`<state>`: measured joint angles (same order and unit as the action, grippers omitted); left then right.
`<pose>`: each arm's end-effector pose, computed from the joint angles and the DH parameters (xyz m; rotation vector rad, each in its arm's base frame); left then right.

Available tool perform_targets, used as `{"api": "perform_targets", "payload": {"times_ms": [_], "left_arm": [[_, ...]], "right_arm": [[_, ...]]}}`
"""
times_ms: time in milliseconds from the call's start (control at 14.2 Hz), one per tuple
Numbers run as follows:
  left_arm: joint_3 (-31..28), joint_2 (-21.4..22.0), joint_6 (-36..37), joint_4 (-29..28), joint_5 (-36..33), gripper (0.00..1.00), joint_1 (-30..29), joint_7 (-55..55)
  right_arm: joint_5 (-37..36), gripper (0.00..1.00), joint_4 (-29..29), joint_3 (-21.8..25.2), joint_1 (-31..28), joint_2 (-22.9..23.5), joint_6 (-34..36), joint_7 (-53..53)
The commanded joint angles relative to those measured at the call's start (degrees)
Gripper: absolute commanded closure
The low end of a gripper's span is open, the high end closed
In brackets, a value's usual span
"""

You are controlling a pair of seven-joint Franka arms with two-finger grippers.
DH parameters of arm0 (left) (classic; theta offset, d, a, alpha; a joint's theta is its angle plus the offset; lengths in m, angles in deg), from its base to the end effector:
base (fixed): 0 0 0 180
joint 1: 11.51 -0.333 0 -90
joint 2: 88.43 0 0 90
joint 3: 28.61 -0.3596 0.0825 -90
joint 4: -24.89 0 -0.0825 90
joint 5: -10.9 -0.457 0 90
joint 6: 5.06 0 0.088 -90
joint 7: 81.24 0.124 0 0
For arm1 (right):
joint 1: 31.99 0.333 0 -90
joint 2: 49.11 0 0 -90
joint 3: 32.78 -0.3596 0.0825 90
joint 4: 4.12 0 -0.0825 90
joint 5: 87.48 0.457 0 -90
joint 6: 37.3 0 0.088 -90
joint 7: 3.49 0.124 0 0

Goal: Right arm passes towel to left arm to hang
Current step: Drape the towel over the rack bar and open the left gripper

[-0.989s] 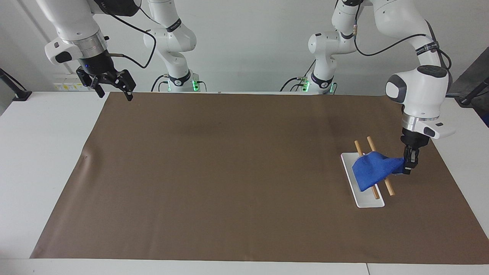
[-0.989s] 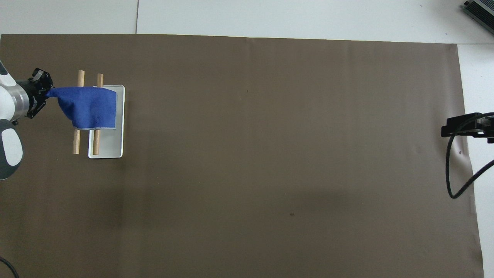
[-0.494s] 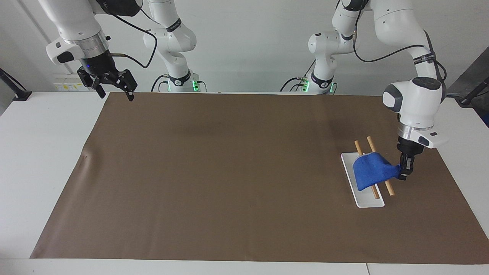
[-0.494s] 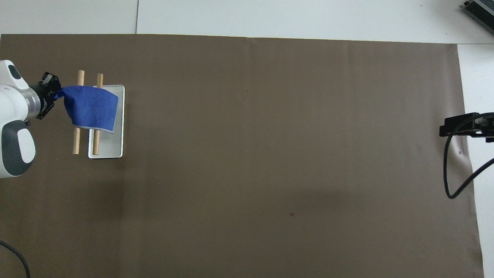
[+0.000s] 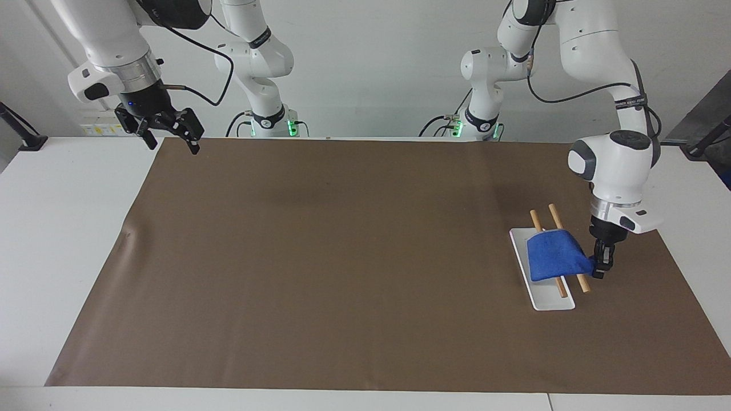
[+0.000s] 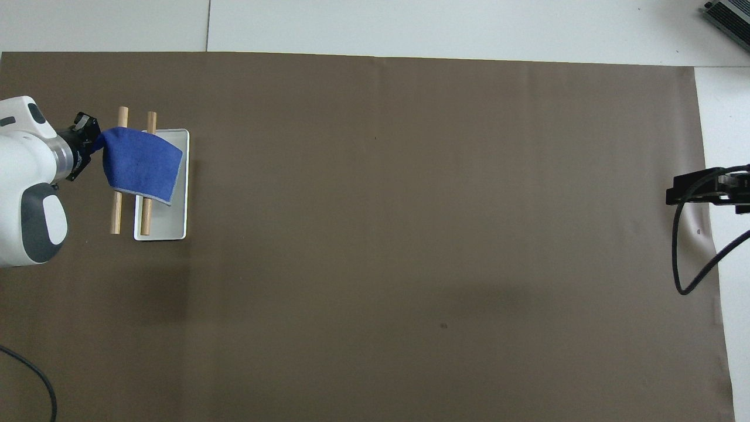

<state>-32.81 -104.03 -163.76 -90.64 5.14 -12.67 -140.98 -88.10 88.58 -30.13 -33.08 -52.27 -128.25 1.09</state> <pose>0.7074 0.0604 0.3498 2.5241 1.4518 0.6873 0.6085 -0.0419 0.6609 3.1250 -0.2272 0.0386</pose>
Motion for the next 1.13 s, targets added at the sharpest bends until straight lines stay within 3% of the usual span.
{"api": "perform_targets", "payload": {"times_ms": [0,71,212,283,424,494,636,848,1059], "left_arm": [[-0.19,-1.45,-1.0,1.97,-1.45,1.0,-0.24,-0.47],[-0.19,-1.53,-0.91,2.5,-1.44,1.0,-0.24,-0.38],[-0.19,-1.8,-0.91,3.2,-1.44,0.82,-0.24,-0.38],[-0.28,-2.32,-0.56,4.34,-1.44,0.58,-0.33,-0.38],[-0.28,-2.5,-0.29,5.05,-1.44,0.41,-0.33,-0.38],[-0.37,-2.59,-0.38,5.23,-1.44,0.23,-0.33,-0.38],[-0.98,-2.77,-0.29,5.84,-1.44,0.15,-0.42,-0.38],[-0.98,-3.55,2.41,8.55,-1.36,0.15,-0.42,-0.47],[-0.9,-5.31,17.23,18.11,-1.79,0.16,-0.33,0.4]], "right_arm": [[-0.34,0.0,-1.21,-0.45,0.21,0.61,-0.02,1.22],[-0.25,0.0,-1.12,-0.45,0.21,0.61,0.16,1.23],[-0.25,0.0,-1.12,-0.54,0.21,0.53,0.33,1.23],[-0.34,0.0,-1.12,-0.45,0.21,0.53,0.07,1.32],[-0.34,0.0,-0.95,-0.45,0.21,0.44,-0.02,1.4],[-0.43,0.0,-0.77,-0.54,0.29,0.35,-0.02,1.49],[-0.43,0.0,-0.77,-0.54,0.29,0.35,-0.02,1.49],[-0.52,0.0,-0.77,-0.45,0.21,0.35,-0.11,1.4],[-0.52,0.0,-0.77,-0.54,0.21,0.35,0.07,1.4]]}}
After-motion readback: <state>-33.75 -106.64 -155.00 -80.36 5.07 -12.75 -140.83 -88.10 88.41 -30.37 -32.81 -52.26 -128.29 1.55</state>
